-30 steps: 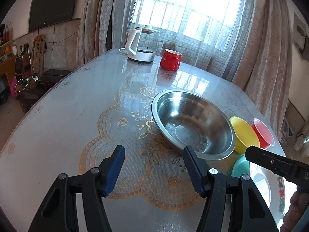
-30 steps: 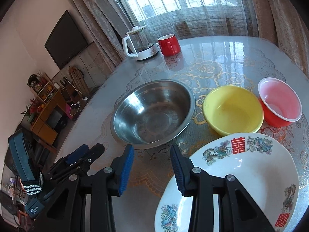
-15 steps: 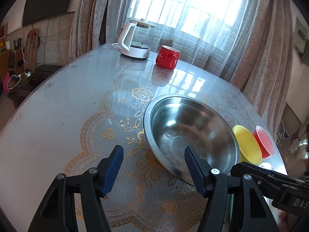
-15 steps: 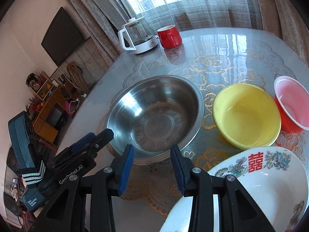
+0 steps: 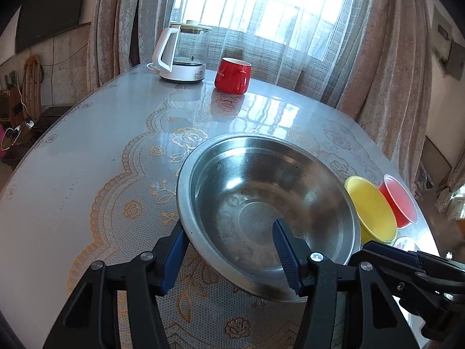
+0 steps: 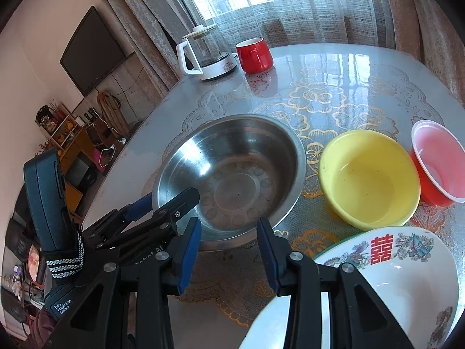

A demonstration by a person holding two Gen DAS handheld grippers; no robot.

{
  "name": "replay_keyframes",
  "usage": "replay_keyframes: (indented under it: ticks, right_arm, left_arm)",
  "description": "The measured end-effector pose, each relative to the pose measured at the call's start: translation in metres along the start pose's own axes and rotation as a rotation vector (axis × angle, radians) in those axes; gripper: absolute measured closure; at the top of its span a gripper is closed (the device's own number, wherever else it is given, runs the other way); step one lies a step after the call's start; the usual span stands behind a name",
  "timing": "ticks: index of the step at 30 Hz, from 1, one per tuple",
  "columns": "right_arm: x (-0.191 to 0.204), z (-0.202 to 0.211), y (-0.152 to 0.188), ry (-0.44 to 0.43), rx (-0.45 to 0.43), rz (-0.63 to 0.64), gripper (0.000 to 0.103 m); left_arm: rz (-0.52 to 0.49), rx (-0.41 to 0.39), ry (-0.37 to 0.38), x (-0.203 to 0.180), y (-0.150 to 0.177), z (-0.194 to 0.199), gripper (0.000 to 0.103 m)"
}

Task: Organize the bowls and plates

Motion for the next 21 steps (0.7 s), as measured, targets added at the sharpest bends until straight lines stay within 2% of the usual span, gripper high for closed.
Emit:
replay_keyframes:
  ticks: [9,10,12,14,21]
  right_arm:
    - [-0.012,-0.003,-0.004,0.032,0.002,-0.02,0.062]
    - [-0.013,-0.003,-0.005,0.035,0.001,-0.018,0.062]
    - [-0.015,-0.004,-0.007,0.047,-0.001,-0.013,0.062]
    - [-0.016,-0.005,-0.009,0.058,0.0,-0.011,0.062]
    - [-0.02,-0.01,-0.017,0.097,0.004,0.008,0.062]
  left_arm:
    - [0.011,0.005,-0.025,0.006,0.0,-0.005,0.044]
    - [0.008,0.002,-0.024,0.006,0.0,-0.005,0.046]
    - [-0.015,0.002,-0.03,0.005,0.001,-0.006,0.056]
    - [-0.027,0.005,-0.034,0.005,0.001,-0.008,0.061]
    - [0.039,0.013,-0.034,0.02,-0.002,-0.01,0.062]
Point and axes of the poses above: each gripper's, at about its wrist camera, not at the fingertips, and z roughly against the way its jaws point, x to its left, y to its underside, the point moved 9 cm from there along -z, roughly the way its jaws point
